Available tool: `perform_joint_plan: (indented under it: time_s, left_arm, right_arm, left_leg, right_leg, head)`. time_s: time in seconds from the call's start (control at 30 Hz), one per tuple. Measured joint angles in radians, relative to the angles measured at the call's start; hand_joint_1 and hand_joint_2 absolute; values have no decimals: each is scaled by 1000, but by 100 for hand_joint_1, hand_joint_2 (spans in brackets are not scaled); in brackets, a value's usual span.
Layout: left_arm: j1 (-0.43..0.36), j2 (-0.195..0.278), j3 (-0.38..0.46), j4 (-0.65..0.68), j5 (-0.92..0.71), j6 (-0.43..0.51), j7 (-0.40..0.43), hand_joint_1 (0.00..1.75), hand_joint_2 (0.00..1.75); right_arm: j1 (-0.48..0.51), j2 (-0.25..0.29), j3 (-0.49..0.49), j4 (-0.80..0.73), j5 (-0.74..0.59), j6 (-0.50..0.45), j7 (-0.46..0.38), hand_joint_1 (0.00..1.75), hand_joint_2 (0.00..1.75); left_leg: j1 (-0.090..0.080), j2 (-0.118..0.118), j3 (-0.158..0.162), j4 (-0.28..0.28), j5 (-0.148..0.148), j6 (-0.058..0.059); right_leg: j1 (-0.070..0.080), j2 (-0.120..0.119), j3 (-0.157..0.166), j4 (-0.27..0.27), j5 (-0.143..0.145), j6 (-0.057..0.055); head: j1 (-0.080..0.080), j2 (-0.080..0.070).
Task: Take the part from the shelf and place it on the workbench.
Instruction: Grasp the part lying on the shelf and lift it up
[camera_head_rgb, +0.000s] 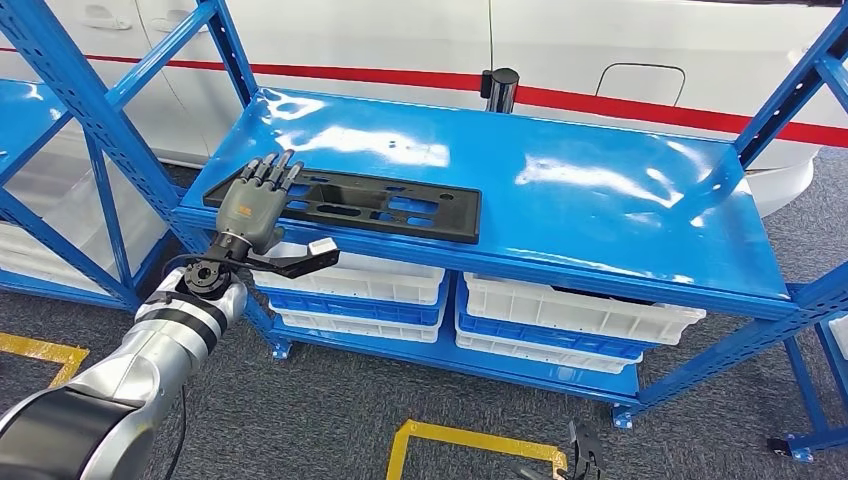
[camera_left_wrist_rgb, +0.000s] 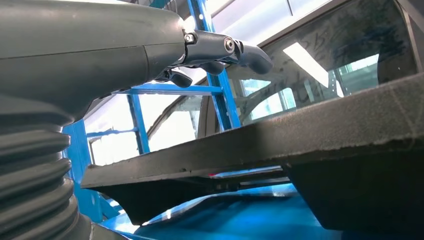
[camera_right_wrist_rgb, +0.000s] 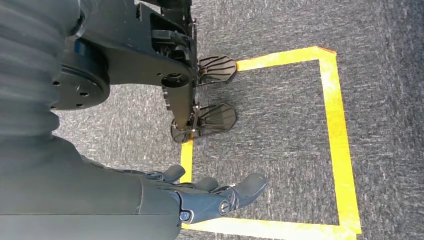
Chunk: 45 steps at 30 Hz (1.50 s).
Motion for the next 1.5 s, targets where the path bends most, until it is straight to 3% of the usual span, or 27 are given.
perform_joint_plan:
  time_s: [1.0,1.03,1.13,1.17,1.33,1.47,1.5]
  left_arm:
    - [-61,0,-56,58,-20,-10,42,0,175]
    - [-61,0,-56,59,-19,-10,43,8,175]
    - [-61,0,-56,63,-17,-9,44,139,175]
    - [-61,0,-56,64,-14,-8,43,175,175]
    - [-61,3,-56,75,0,-5,24,175,175]
    - [-61,11,-56,80,2,0,16,175,0]
    - [-61,13,-56,81,2,1,15,175,0]
  right_arm:
    - [-9,0,8,0,13,9,-4,0,175]
    - [-9,0,8,0,13,9,-4,0,175]
    - [-12,0,8,0,14,10,-5,0,175]
    - [-12,0,8,0,14,12,-5,0,175]
    - [-13,-1,8,0,13,22,-14,0,175]
    - [-13,-5,8,0,13,26,-18,0,175]
    - [-13,-7,8,0,12,26,-19,0,175]
  left_leg:
    - [0,0,0,0,0,0]
    - [0,0,0,0,0,0]
    - [0,0,0,0,0,0]
    - [0,0,0,0,0,0]
    - [0,0,0,0,0,0]
    - [0,0,-1,0,0,0]
    - [0,0,-1,0,0,0]
  right_leg:
    - [0,0,0,0,0,0]
    - [0,0,0,0,0,0]
    - [0,0,0,0,0,0]
    - [0,0,0,0,0,0]
    - [0,0,0,0,0,0]
    - [0,0,0,0,0,0]
    - [0,0,0,0,0,0]
  head:
    - [0,0]
    - [0,0]
    - [0,0]
    - [0,0]
    - [0,0]
    - [0,0]
    - [0,0]
